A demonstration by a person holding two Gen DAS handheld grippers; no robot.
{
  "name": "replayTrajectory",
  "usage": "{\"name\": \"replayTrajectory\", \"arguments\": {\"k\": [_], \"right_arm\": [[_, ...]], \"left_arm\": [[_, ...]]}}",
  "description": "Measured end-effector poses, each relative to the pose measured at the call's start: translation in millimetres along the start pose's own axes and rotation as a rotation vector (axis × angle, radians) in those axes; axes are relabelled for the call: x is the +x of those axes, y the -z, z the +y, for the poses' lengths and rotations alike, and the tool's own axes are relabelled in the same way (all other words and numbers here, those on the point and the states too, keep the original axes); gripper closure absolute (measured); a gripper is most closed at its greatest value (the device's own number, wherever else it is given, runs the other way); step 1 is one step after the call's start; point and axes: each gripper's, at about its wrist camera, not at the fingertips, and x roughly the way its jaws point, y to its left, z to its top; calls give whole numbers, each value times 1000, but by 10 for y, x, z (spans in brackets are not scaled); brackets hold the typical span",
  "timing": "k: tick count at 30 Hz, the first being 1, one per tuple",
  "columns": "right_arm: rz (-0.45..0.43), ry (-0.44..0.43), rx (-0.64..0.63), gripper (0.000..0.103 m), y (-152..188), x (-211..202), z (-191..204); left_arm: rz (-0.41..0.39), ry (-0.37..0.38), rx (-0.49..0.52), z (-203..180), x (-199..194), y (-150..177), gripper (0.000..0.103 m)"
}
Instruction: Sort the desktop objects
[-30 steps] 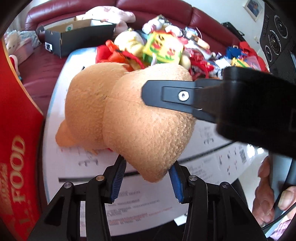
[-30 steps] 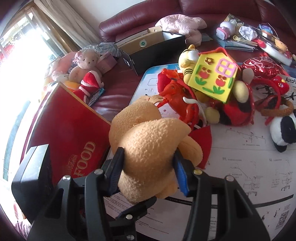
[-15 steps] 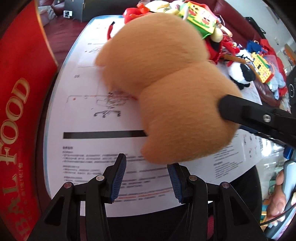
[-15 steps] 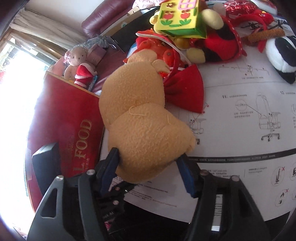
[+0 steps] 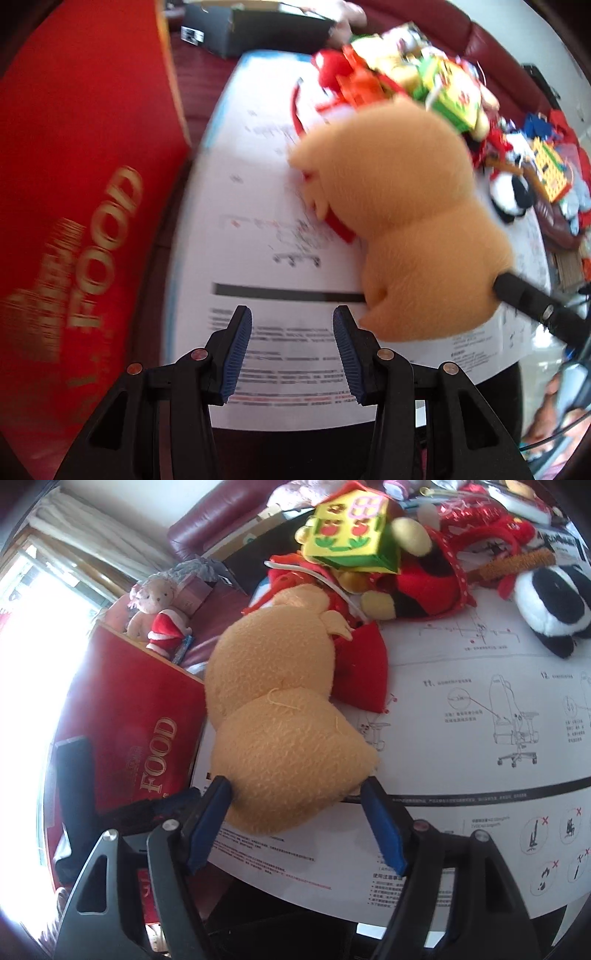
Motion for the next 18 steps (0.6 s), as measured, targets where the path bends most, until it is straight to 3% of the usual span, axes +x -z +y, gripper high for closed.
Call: {"name": "replayTrajectory", "arguments": {"k": [7,14,18], "right_arm": [[-79,-66,-88,29,-102,-95,225],[-120,-79,-106,29,-331,-112,406],[-94,-123,-123,29,-385,-88,552]], "left_arm": [[-42,17,-58,139,-217,-132,56],[-36,-20,78,-214,-26,-252,56],[-8,-17,95,-276,114,-253,56]]}}
